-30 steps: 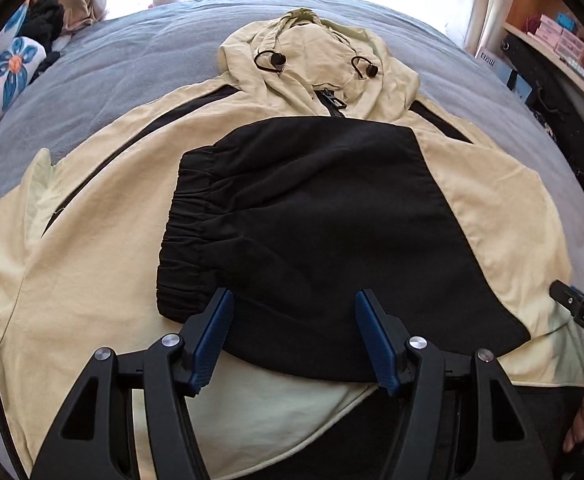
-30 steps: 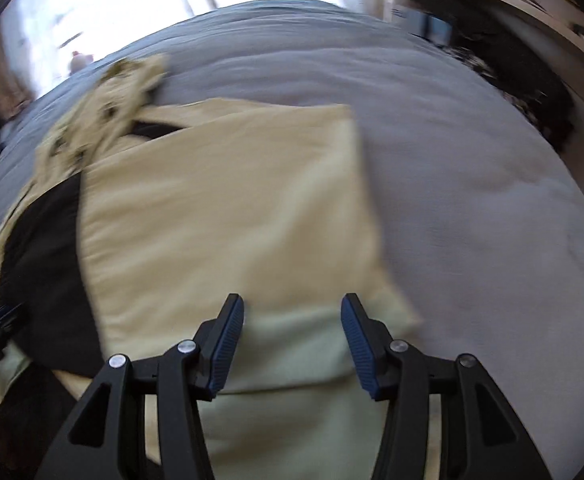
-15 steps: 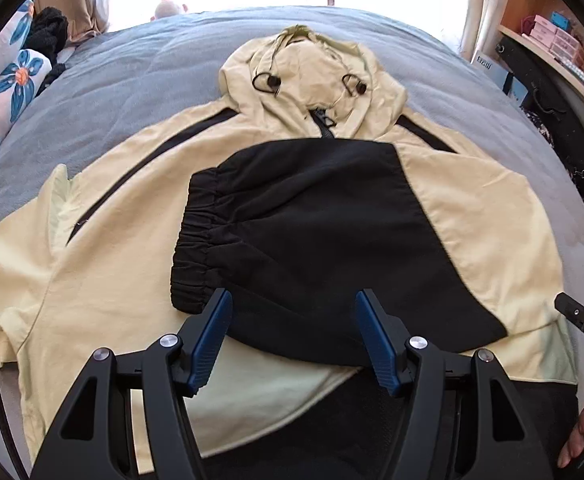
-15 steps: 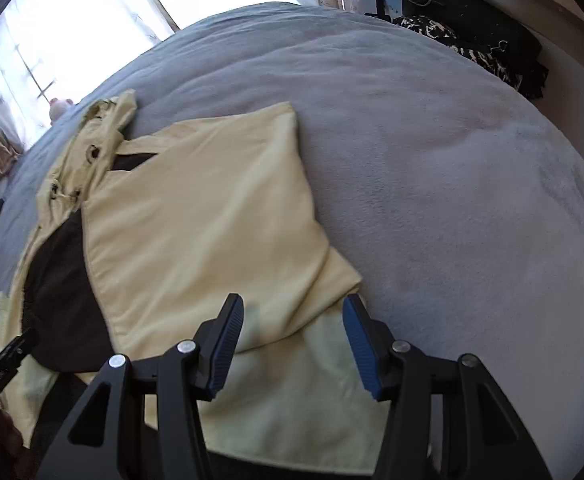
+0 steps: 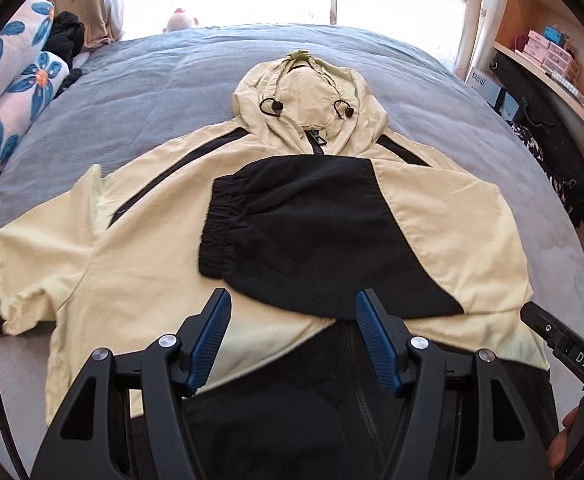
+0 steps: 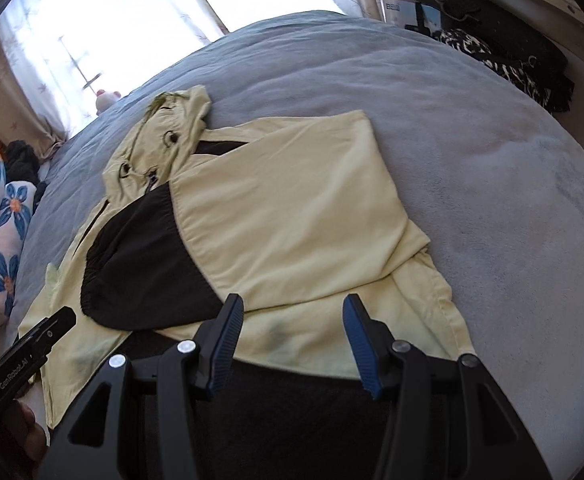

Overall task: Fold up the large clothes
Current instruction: 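Reach the left tool to the other black sleeve cuff and grasp it, then carry the held sleeve across the jacket front with the left tool, release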

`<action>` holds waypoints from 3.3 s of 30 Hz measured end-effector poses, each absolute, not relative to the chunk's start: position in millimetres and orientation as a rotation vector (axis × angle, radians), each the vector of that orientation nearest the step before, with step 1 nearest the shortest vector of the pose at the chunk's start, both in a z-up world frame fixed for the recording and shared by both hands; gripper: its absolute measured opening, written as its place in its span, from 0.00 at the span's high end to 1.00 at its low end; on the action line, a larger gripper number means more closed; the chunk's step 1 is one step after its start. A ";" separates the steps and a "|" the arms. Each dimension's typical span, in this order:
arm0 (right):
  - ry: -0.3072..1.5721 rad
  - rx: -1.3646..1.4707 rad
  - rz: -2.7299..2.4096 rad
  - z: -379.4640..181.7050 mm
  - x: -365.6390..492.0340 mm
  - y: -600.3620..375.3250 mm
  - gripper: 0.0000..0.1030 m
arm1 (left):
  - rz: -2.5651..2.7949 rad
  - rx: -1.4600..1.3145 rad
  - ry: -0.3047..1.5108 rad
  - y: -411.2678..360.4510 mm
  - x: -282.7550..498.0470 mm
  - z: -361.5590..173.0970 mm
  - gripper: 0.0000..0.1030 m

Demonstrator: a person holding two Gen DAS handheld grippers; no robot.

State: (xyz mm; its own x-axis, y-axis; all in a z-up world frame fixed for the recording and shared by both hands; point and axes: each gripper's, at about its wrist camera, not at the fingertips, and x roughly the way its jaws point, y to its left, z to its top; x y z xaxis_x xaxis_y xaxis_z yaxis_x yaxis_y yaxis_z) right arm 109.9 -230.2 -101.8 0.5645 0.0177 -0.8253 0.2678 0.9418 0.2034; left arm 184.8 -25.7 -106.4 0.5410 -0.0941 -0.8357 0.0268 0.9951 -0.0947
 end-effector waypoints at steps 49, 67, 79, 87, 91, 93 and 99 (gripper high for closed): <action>0.860 0.038 0.247 -50.1 59.9 67.5 0.50 | 0.152 -0.256 0.973 268.1 32.8 -77.9 0.34; 0.937 -0.032 0.340 -103.2 118.9 161.1 0.50 | 0.214 -0.830 0.909 461.0 56.0 -202.5 0.35; 0.996 -0.019 0.335 -125.8 126.7 151.4 0.50 | 0.359 -0.884 0.868 490.7 88.9 -222.5 0.99; 0.962 0.066 0.301 -110.5 123.0 101.7 0.50 | 0.239 -0.609 0.748 398.9 126.5 -119.3 0.99; 0.928 0.117 0.260 -99.4 119.0 61.7 0.50 | 0.051 -0.527 0.702 320.5 151.7 -68.8 0.99; 0.914 0.145 0.230 -95.7 117.5 39.0 0.50 | -0.038 -0.491 0.703 277.4 165.9 -54.9 0.99; 0.900 0.231 0.115 -95.2 116.4 -31.5 0.50 | -0.234 -0.388 0.758 145.0 201.8 -61.1 0.99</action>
